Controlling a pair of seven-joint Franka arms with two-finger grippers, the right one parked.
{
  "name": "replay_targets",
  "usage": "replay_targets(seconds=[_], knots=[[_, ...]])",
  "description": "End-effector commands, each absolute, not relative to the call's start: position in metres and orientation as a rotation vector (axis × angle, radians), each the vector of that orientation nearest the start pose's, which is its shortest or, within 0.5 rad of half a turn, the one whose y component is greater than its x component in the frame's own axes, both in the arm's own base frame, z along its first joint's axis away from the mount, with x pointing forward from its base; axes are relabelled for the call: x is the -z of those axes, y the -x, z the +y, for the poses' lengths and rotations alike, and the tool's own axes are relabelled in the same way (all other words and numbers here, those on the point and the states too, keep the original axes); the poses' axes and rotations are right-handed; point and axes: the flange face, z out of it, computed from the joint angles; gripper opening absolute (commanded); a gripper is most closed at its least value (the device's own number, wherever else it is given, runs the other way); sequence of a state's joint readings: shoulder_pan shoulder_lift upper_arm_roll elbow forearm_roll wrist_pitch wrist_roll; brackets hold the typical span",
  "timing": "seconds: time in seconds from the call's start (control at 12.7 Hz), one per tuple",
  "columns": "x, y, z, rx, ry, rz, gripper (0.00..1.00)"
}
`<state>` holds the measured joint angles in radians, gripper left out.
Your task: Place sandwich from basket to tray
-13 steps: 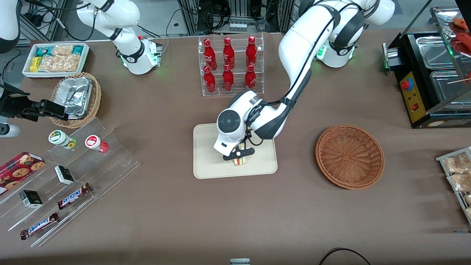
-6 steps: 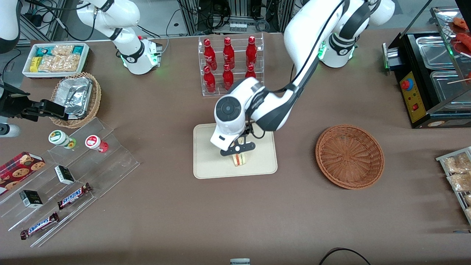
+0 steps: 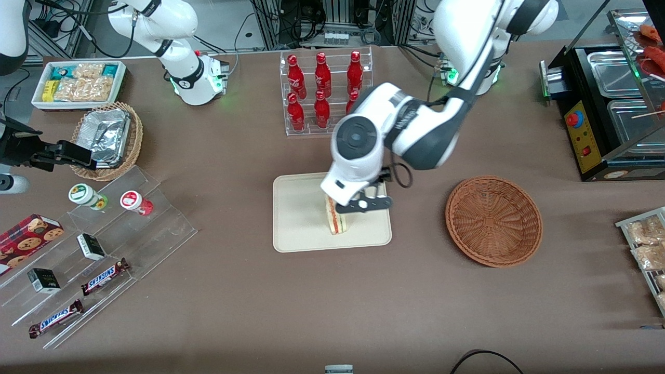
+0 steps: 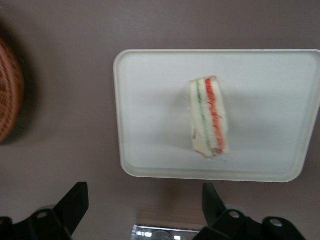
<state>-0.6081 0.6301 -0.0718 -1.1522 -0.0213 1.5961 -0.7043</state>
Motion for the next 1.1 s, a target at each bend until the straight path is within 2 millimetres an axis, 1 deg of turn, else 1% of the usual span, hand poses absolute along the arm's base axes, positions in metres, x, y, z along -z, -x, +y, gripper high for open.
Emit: replay_targets(seconds=[0.0,0.08,0.16,0.24,0.31,0.47,0.55,0.63,0.79,0.86,0.94,1.02], knots=[[-0.429,-0.562,-0.390,-0.302,3.058,0.121,1.00],[-0.434,-0.573,-0.360,-0.305,3.065,0.116,1.00],[-0.439,-0.575,-0.343,-0.310,3.068,0.166,1.00],[-0.445,-0.580,-0.321,-0.315,3.074,0.226,1.00],[-0.449,-0.586,-0.296,-0.318,3.081,0.252,1.00],[-0.452,-0.588,-0.264,-0.336,3.084,0.326,1.00],[-0.456,-0.588,-0.250,-0.334,3.091,0.327,1.00],[-0.457,-0.589,-0.229,-0.337,3.092,0.319,1.00],[-0.463,-0.578,-0.212,-0.342,3.078,0.385,1.00],[-0.472,-0.578,-0.193,-0.318,3.087,0.342,1.00],[-0.482,-0.578,-0.179,-0.311,3.093,0.312,1.00],[-0.492,-0.573,-0.172,-0.300,3.098,0.300,1.00]])
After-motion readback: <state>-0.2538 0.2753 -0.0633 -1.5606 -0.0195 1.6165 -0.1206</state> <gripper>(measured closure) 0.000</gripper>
